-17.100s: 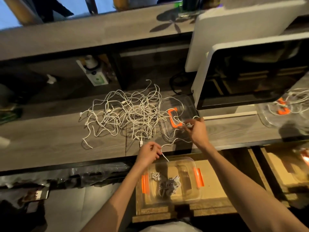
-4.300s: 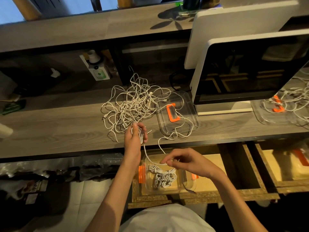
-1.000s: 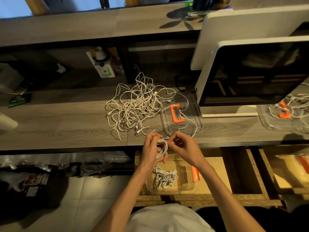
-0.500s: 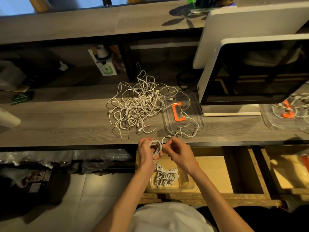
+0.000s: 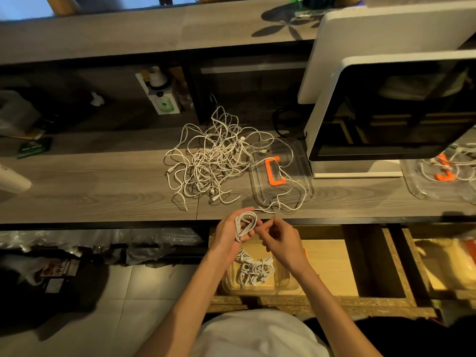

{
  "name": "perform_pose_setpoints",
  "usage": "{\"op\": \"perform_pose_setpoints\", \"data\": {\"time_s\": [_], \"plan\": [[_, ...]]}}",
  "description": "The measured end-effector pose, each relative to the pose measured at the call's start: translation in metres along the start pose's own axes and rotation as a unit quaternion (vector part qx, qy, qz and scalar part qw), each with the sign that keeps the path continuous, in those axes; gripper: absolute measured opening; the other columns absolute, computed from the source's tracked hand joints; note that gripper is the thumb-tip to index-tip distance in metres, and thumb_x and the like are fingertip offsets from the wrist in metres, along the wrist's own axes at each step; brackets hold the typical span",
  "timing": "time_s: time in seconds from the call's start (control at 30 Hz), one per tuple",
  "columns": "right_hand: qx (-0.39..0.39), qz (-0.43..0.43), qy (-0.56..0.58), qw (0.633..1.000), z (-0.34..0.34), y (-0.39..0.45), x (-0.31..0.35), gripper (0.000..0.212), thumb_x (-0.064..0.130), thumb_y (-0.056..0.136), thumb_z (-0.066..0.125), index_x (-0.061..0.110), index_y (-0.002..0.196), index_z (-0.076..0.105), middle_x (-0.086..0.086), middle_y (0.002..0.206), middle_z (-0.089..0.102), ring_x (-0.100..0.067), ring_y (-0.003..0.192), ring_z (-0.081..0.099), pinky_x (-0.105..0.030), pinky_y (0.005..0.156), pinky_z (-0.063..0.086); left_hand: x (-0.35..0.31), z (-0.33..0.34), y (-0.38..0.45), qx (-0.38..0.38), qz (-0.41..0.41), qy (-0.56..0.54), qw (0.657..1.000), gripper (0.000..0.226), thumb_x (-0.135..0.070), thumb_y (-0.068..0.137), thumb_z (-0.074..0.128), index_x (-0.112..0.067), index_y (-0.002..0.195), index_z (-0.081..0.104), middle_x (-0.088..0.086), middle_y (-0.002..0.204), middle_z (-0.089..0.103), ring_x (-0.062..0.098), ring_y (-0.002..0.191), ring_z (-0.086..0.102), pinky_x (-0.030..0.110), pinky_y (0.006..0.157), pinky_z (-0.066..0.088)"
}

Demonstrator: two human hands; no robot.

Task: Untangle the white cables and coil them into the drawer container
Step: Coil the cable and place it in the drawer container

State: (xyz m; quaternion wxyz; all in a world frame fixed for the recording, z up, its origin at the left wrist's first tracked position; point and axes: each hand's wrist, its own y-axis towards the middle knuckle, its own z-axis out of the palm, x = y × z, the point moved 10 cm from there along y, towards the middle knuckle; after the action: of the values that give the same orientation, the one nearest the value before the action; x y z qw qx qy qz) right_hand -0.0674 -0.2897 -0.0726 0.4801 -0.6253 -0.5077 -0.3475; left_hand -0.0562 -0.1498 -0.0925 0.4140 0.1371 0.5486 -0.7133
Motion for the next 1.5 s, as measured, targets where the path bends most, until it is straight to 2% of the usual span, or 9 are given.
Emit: {"op": "perform_pose_setpoints", "data": {"time_s": [0.13,0.23,0.33,0.67,0.93,1.07,1.17,1.37,1.5], "plan": [[-0.008,-0.006,0.011,1.0,-0.005,0.001,0.0,0.019,0.031,0.093,0.075,0.019,0.081,0.066,-0.005,0.067,0.07,-0.015,0.058,0.064,-0.029,0.057,0.051,-0.001,0.017,-0.007,0.083,-0.001,0.051,0.995,0.061,-0.048,0.107,0.037,0.004,0.11,0.069,0.013,0.078,0.064,0.014,0.058,0.049,0.017,0.043,0.033],[0.008,-0.014,0.013,1.0,-0.007,0.002,0.0,0.018,0.029,0.093,0.076,0.019,0.083,0.065,-0.004,0.066,0.069,-0.011,0.057,0.063,-0.026,0.055,0.051,-0.007,0.021,-0.011,0.11,0.049,0.113,0.986,0.037,-0.037,0.101,0.057,-0.001,0.101,0.066,0.016,0.089,0.063,0.012,0.064,0.05,0.015,0.047,0.034],[0.018,-0.006,0.045,0.999,-0.004,0.001,0.002,0.02,0.032,0.093,0.075,0.015,0.085,0.068,-0.001,0.067,0.068,-0.011,0.058,0.062,-0.026,0.055,0.05,-0.012,0.019,-0.012,0.086,0.072,0.114,0.987,0.024,-0.027,0.101,0.059,-0.003,0.097,0.063,0.01,0.08,0.059,0.012,0.059,0.048,0.015,0.044,0.032],[0.023,0.014,0.057,0.998,-0.002,0.0,-0.003,0.02,0.027,0.095,0.074,0.01,0.087,0.067,-0.002,0.066,0.063,-0.01,0.055,0.055,-0.029,0.056,0.048,-0.024,0.001,-0.007,0.042,0.087,0.102,0.99,0.02,-0.025,0.1,0.061,-0.007,0.091,0.06,0.001,0.071,0.054,0.011,0.051,0.041,0.02,0.044,0.021],[0.042,0.015,0.082,0.996,-0.011,-0.01,0.004,0.022,0.026,0.096,0.073,0.008,0.085,0.067,0.0,0.065,0.062,-0.013,0.058,0.055,-0.032,0.059,0.047,-0.032,-0.002,-0.013,0.011,0.125,0.152,0.98,0.02,-0.025,0.103,0.056,-0.007,0.096,0.062,-0.002,0.069,0.054,0.009,0.049,0.041,0.02,0.047,0.025],[0.06,-0.065,0.035,0.995,-0.005,-0.014,0.036,0.016,0.022,0.097,0.072,0.012,0.087,0.065,0.003,0.065,0.065,-0.012,0.055,0.06,-0.032,0.055,0.052,-0.042,-0.001,-0.016,-0.042,0.203,0.238,0.949,0.02,-0.025,0.104,0.055,-0.007,0.098,0.063,-0.001,0.075,0.063,0.011,0.052,0.045,0.02,0.047,0.035],[0.094,-0.135,-0.006,0.986,0.0,-0.011,0.061,0.013,0.021,0.099,0.069,0.013,0.09,0.063,-0.002,0.07,0.067,-0.017,0.058,0.066,-0.034,0.059,0.057,-0.049,0.006,-0.017,-0.054,0.26,0.338,0.903,0.019,-0.026,0.104,0.055,-0.01,0.094,0.06,0.006,0.082,0.066,0.012,0.07,0.059,0.02,0.063,0.046],[0.157,-0.171,0.021,0.972,-0.002,0.0,0.084,0.01,0.019,0.101,0.066,0.013,0.108,0.068,-0.007,0.082,0.071,-0.026,0.068,0.07,-0.041,0.067,0.062,-0.032,0.015,-0.012,0.007,0.151,0.317,0.936,0.022,-0.032,0.108,0.044,-0.022,0.101,0.063,0.004,0.094,0.069,0.015,0.089,0.062,0.028,0.074,0.048],[0.226,-0.141,0.033,0.963,0.001,0.008,0.082,0.017,0.012,0.098,0.068,0.003,0.112,0.07,-0.015,0.088,0.074,-0.029,0.078,0.074,-0.038,0.08,0.062,-0.025,0.013,-0.013,0.017,0.098,0.28,0.955,0.061,-0.062,0.103,0.027,-0.021,0.09,0.07,-0.003,0.065,0.063,0.01,0.062,0.057,0.02,0.048,0.037]]}}
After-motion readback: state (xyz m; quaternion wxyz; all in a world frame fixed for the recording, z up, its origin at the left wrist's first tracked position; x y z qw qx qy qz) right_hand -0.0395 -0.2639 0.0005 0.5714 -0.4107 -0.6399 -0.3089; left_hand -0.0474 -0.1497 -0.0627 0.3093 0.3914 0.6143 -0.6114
